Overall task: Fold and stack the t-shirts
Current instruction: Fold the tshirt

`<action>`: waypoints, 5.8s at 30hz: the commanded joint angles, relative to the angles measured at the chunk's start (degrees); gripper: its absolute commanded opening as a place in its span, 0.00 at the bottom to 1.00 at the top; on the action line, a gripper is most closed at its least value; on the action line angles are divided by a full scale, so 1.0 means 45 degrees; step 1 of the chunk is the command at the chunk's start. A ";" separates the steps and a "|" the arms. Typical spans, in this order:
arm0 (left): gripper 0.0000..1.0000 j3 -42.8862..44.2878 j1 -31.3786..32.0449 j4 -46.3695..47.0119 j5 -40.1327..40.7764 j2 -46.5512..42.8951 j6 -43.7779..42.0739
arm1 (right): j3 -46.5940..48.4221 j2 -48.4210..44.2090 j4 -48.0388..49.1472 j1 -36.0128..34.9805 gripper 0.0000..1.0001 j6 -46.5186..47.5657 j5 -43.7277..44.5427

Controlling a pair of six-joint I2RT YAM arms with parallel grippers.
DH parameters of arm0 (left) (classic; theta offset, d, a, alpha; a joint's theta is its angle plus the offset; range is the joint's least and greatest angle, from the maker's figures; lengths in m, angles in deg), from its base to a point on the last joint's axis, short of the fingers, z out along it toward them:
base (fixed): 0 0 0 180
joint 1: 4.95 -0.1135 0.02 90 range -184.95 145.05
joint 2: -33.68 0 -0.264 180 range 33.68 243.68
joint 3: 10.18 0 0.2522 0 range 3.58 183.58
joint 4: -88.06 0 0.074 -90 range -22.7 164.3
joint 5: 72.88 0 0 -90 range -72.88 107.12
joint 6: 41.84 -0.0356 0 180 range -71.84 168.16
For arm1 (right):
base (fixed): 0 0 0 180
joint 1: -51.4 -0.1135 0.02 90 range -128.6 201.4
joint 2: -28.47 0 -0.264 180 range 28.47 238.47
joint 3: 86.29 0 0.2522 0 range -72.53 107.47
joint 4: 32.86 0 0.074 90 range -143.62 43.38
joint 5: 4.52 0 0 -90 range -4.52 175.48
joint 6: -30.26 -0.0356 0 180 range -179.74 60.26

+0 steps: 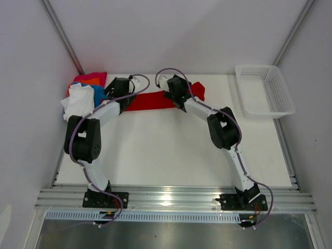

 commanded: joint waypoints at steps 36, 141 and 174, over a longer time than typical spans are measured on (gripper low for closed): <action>0.99 0.1065 -0.1131 -0.5466 -0.6478 -0.7533 0.5602 | 0.1794 -0.0385 -0.2302 0.1722 0.85 -0.3985 -0.4423; 0.99 -0.1493 -0.2148 -0.4372 -0.7709 -0.7205 0.5055 | 0.3498 0.1352 -1.5443 -0.1915 0.76 -0.0980 -1.3997; 0.99 -0.0575 -0.2167 -0.4861 -0.8080 -0.6366 0.4996 | -0.2682 -0.4314 -1.5189 0.2795 0.91 -0.0431 -1.2411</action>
